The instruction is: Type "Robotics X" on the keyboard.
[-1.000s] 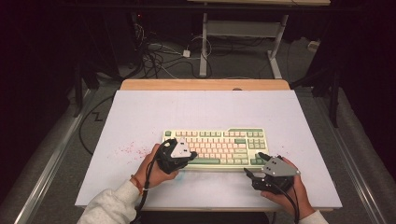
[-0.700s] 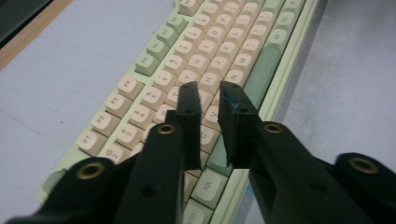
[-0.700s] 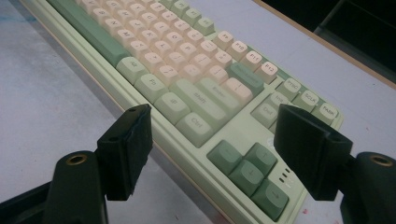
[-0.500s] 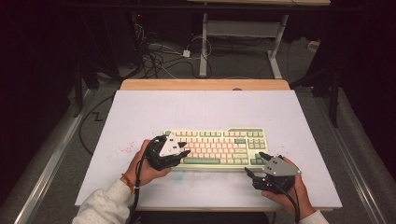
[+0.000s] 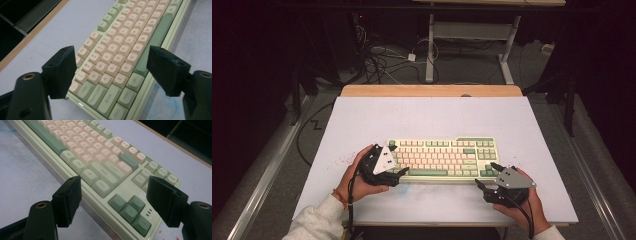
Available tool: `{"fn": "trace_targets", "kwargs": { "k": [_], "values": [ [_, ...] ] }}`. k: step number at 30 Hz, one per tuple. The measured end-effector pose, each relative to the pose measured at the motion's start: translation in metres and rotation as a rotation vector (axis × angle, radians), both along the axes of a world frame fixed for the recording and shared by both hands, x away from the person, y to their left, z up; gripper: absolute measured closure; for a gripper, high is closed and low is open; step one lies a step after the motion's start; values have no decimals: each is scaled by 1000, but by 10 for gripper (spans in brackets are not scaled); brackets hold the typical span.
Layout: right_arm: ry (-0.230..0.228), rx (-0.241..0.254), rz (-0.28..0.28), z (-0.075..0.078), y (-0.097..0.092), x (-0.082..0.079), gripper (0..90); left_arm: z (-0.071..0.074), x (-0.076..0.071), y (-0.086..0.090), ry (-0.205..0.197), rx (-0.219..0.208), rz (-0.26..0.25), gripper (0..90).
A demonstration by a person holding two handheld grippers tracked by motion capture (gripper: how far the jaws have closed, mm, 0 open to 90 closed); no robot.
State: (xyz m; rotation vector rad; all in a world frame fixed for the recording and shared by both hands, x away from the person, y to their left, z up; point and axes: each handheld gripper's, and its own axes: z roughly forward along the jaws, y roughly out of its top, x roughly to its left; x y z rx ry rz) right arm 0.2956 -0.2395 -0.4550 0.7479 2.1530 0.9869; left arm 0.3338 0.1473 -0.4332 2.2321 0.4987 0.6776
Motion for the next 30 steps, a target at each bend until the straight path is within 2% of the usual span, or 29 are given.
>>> {"fn": "trace_targets", "kwargs": {
  "k": [7, 9, 13, 20, 24, 26, 30],
  "values": [
    [0, 1, -1, 0, 0, 0, 287, -7, -6, 16, -6, -2, 27, 187],
    [0, 2, -2, 0, 0, 0, 288, -9, -8, 21, -20, 18, 37, 187],
    [1, 7, -7, 1, -1, 1, 291, -13, -11, 30, -20, 20, 55, 187],
    [8, 12, -10, 2, -2, 1, 336, -23, -16, 46, 2, -10, 105, 187],
    [9, 23, -10, 4, -2, 0, 402, -27, -19, 52, 21, -6, 121, 187],
    [15, 44, -4, 5, -3, 0, 453, -29, -20, 56, 27, -11, 135, 187],
    [18, 47, 14, 7, -5, 0, 574, -31, -23, 61, 39, -8, 143, 187]
  ]
}}
